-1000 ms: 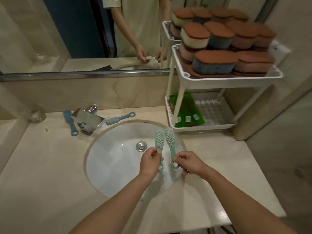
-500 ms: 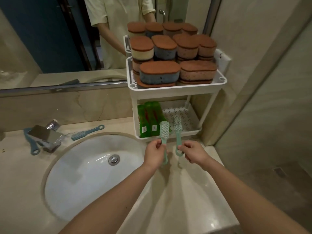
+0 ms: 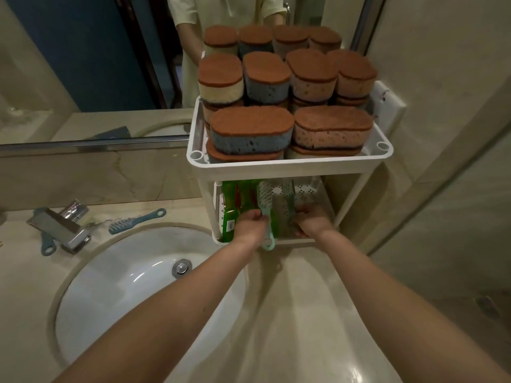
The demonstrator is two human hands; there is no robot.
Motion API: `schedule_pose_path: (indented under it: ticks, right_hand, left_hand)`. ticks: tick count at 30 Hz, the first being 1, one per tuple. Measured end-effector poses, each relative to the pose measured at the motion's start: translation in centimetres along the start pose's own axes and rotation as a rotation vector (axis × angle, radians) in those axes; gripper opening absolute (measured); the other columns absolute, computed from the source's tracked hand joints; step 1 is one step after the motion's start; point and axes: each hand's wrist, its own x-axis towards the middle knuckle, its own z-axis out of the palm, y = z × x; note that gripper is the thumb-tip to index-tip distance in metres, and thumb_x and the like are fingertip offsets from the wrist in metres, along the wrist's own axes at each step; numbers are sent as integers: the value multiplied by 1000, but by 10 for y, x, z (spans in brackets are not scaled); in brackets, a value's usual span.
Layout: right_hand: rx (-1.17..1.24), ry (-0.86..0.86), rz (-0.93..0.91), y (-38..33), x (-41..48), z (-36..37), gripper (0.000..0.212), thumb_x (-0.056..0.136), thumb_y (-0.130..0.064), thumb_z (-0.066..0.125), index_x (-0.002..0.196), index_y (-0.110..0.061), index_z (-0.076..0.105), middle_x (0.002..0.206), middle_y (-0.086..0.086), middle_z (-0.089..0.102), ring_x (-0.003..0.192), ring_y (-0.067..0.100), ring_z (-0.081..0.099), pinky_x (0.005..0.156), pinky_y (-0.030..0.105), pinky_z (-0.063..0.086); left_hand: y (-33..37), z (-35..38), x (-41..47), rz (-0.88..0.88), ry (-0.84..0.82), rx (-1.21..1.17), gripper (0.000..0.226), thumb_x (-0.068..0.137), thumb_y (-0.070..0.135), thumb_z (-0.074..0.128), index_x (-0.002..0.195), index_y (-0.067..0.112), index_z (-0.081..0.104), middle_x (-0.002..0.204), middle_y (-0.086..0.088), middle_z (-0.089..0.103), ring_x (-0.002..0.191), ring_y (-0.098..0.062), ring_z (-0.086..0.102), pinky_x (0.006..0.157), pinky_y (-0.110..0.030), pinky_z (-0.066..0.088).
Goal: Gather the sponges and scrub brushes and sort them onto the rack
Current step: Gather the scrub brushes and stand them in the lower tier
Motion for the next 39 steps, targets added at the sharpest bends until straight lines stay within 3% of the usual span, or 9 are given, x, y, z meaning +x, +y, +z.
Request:
schedule_pose_path:
  ticks: [5,11,14,18,22,24,28,36,39]
  right_hand:
    - [-119,-29,9,-11,20,5,22,91,-5,54,78,-22,60,64,11,65,49,20,56,47,27,46]
    - [-211,-63,8,-7,23,8,17,94,-11,53,85,-18,66,59,6,64,36,11,55,37,16,40]
    - [-190,-25,27,-7,23,2,23,96,-16,49,81,-9,65,68,10,65,49,18,58,43,21,46]
    - [128,19,11,-9,25,-3,16,96,-24,52,90,-14,63,90,12,67,73,25,63,55,27,51]
    - [255,111,-4,-5,28,-4,24,83,-1,63,99,-19,64,100,9,70,85,23,68,68,32,60]
    - [256,163,11,-1,34,-3,29,84,3,58,101,-19,65,105,10,70,88,24,67,77,35,59]
    - [3,192,-53,3,45,-2,22,89,-7,56,103,-15,70,115,6,69,108,24,63,97,33,50]
    - [-365,174,-64,8,57,11,30,97,-16,41,102,-19,71,117,6,68,89,19,57,77,22,36]
    - [-399,172,-94,8,52,13,29,98,-16,40,81,-21,64,109,8,69,82,18,52,74,24,37]
  left_hand:
    - [-3,0,9,1,5,3,31,99,20,50,128,13,58,118,-2,56,99,-20,53,85,-28,46]
    - [0,3,16,14,-34,20,30,98,17,51,125,9,60,128,-9,59,112,-27,58,95,-39,51]
    - [7,12,20,-6,-82,34,16,97,11,51,100,17,66,116,-12,66,99,-25,63,84,-32,54]
    - [18,32,24,9,-110,102,15,95,11,54,87,19,64,111,-13,69,99,-29,66,91,-40,55]
    - [23,44,30,-1,-145,71,13,94,6,56,100,15,64,105,-8,68,85,-20,66,70,-27,60]
    - [22,46,32,-24,-152,49,24,95,4,55,115,13,64,107,-8,66,89,-22,66,75,-31,60]
    - [17,45,34,-22,-137,107,32,96,6,52,127,12,60,111,-9,65,97,-24,64,93,-41,54]
    - [9,30,15,2,-256,-76,42,92,-6,52,133,6,52,121,-10,61,102,-20,61,84,-24,52]
    - [7,21,9,10,-256,-100,39,94,-7,49,131,4,54,121,-13,62,92,-16,62,78,-20,52]
